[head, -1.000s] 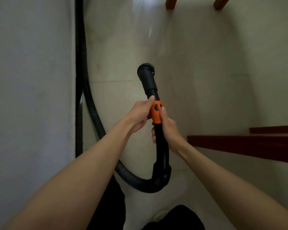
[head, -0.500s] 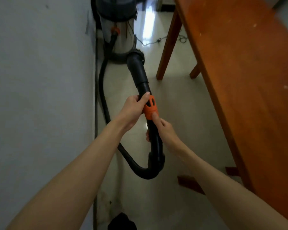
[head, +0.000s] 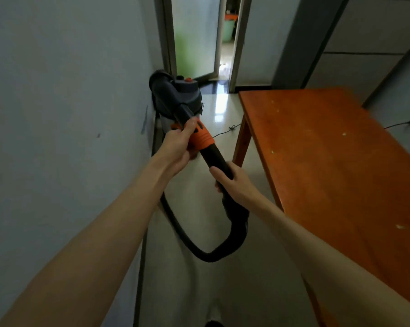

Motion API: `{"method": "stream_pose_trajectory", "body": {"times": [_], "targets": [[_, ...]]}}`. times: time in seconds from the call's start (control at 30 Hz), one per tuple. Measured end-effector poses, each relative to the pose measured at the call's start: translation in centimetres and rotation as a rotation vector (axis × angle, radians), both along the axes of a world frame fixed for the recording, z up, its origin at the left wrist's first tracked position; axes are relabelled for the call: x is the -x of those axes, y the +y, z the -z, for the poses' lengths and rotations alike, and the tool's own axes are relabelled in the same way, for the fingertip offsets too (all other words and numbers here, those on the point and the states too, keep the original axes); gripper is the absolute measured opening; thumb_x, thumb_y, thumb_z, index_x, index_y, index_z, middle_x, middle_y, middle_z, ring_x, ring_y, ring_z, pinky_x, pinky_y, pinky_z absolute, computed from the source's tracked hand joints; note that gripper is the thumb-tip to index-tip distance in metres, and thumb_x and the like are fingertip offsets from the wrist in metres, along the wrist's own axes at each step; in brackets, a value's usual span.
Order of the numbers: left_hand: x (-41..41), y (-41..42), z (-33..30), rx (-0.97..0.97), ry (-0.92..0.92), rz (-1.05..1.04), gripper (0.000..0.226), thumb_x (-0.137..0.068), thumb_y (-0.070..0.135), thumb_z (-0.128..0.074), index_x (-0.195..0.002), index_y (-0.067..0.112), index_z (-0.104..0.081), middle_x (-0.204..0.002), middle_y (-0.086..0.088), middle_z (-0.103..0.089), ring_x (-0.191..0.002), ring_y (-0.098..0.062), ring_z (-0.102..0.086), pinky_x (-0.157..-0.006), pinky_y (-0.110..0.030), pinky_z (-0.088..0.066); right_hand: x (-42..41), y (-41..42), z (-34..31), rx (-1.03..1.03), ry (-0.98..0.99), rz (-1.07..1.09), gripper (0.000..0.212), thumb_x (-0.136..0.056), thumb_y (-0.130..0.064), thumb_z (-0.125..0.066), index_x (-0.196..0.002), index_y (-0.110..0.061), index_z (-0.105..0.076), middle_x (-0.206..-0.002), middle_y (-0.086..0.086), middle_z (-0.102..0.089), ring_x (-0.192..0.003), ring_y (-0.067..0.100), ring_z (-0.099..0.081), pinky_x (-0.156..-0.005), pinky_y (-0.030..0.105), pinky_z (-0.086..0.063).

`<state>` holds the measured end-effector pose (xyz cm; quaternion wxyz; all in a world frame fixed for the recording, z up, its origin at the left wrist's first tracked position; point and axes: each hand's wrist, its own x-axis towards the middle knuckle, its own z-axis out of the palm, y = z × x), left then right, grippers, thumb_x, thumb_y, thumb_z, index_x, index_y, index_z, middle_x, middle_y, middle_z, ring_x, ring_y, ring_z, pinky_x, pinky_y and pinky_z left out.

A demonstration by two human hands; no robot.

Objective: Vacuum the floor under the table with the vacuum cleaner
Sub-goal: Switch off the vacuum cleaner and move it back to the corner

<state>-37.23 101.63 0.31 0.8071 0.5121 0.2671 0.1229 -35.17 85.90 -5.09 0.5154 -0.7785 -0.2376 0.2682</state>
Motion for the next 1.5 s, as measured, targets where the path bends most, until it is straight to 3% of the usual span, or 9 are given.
{"method": "stream_pose_trajectory", "body": {"times": [0.3, 0.4, 0.63, 0.97, 1.03, 1.2, 1.3, 1.4, 1.5], "targets": [[-10.1, 5.4, -5.9, -0.056, -0.12, -0.004, 0.017, -0.095, 0.022, -0.051, -0.093, 0.006, -0.057, -0.098, -0.015, -0.06, -0.093, -0.027, -0.061, -0.072, -0.03, -0.057, -13.7, 7.1, -7.7, -0.019, -0.193, -0.092, 0.021, -0.096, -0.035, -0.052, -0.108, -0.018, -0.052, -0.076, 0.0, -0.059, -0.069, 0.012, -0.058, -0.067, 0.024, -0.049], [-14.4, 9.1, -6.7, -0.038, -0.112, -0.056, 0.016, -0.094, 0.023, -0.053, -0.093, 0.008, -0.058, -0.098, -0.015, -0.062, -0.097, -0.028, -0.061, -0.086, -0.039, -0.053, -18.9, 10.3, -8.7, -0.017, -0.232, -0.129, 0.017, -0.095, -0.036, -0.054, -0.103, -0.021, -0.055, -0.077, -0.001, -0.061, -0.068, 0.011, -0.059, -0.066, 0.023, -0.049], [-26.0, 20.4, -7.2, 0.062, -0.121, -0.112, 0.021, -0.093, 0.021, -0.055, -0.102, 0.002, -0.051, -0.093, -0.014, -0.063, -0.087, -0.024, -0.064, -0.076, -0.038, -0.054, -30.0, 18.1, -7.1, 0.064, -0.295, -0.037, 0.023, -0.09, -0.037, -0.062, -0.106, -0.022, -0.054, -0.085, 0.002, -0.063, -0.071, 0.012, -0.062, -0.059, 0.019, -0.051], [-41.0, 31.3, -8.0, 0.238, -0.108, -0.086, 0.038, -0.094, 0.028, -0.055, -0.121, 0.003, -0.044, -0.107, -0.019, -0.062, -0.095, -0.028, -0.063, -0.074, -0.038, -0.054, -46.3, 28.7, -10.2, 0.278, -0.767, -0.022, 0.047, -0.09, -0.042, -0.06, -0.129, -0.018, -0.05, -0.102, -0.003, -0.059, -0.086, 0.012, -0.057, -0.077, 0.027, -0.05], [-43.5, 33.1, -7.6, 0.047, 0.011, -0.071, 0.037, -0.095, 0.035, -0.05, -0.115, 0.004, -0.049, -0.099, -0.016, -0.065, -0.088, -0.025, -0.065, -0.07, -0.032, -0.054, -50.0, 30.4, -10.6, 0.325, -0.821, -0.075, 0.048, -0.09, -0.043, -0.06, -0.13, -0.018, -0.05, -0.104, -0.002, -0.059, -0.085, 0.01, -0.054, -0.075, 0.023, -0.046], [-49.8, 37.0, -5.2, -0.949, 0.348, -0.228, 0.042, -0.096, 0.045, -0.044, -0.074, 0.012, -0.056, -0.07, -0.001, -0.058, -0.062, -0.012, -0.054, -0.052, -0.019, -0.036, -59.5, 35.2, -11.1, 0.429, -0.887, -0.219, 0.049, -0.09, -0.046, -0.059, -0.13, -0.02, -0.05, -0.112, 0.003, -0.062, -0.088, 0.013, -0.054, -0.079, 0.028, -0.047], [-54.2, 39.0, -5.2, -1.317, 0.309, -0.325, 0.031, -0.09, 0.044, -0.054, -0.092, 0.013, -0.053, -0.094, -0.002, -0.051, -0.091, -0.02, -0.052, -0.074, -0.026, -0.038, -64.9, 37.3, -11.2, 0.425, -0.858, -0.316, 0.049, -0.089, -0.044, -0.06, -0.131, -0.021, -0.049, -0.111, 0.001, -0.06, -0.089, 0.012, -0.052, -0.077, 0.026, -0.043], [-58.3, 40.6, -5.4, -1.668, 0.388, -0.01, 0.06, -0.082, 0.057, -0.057, -0.13, 0.024, -0.043, -0.124, -0.001, -0.042, -0.118, -0.021, -0.037, -0.1, -0.036, -0.027, -69.2, 39.9, -10.8, 0.404, -0.812, -0.406, 0.049, -0.088, -0.042, -0.063, -0.13, -0.02, -0.05, -0.103, -0.003, -0.056, -0.087, 0.011, -0.051, -0.075, 0.025, -0.043], [-61.5, 42.4, -4.8, -1.771, 0.482, 0.281, 0.06, -0.082, 0.058, -0.057, -0.133, 0.033, -0.04, -0.13, 0.005, -0.047, -0.12, -0.018, -0.039, -0.103, -0.039, -0.023, -72.1, 42.7, -10.3, 0.38, -0.801, -0.457, 0.047, -0.088, -0.041, -0.064, -0.128, -0.02, -0.052, -0.11, 0.0, -0.06, -0.09, 0.013, -0.054, -0.083, 0.03, -0.048]]}}
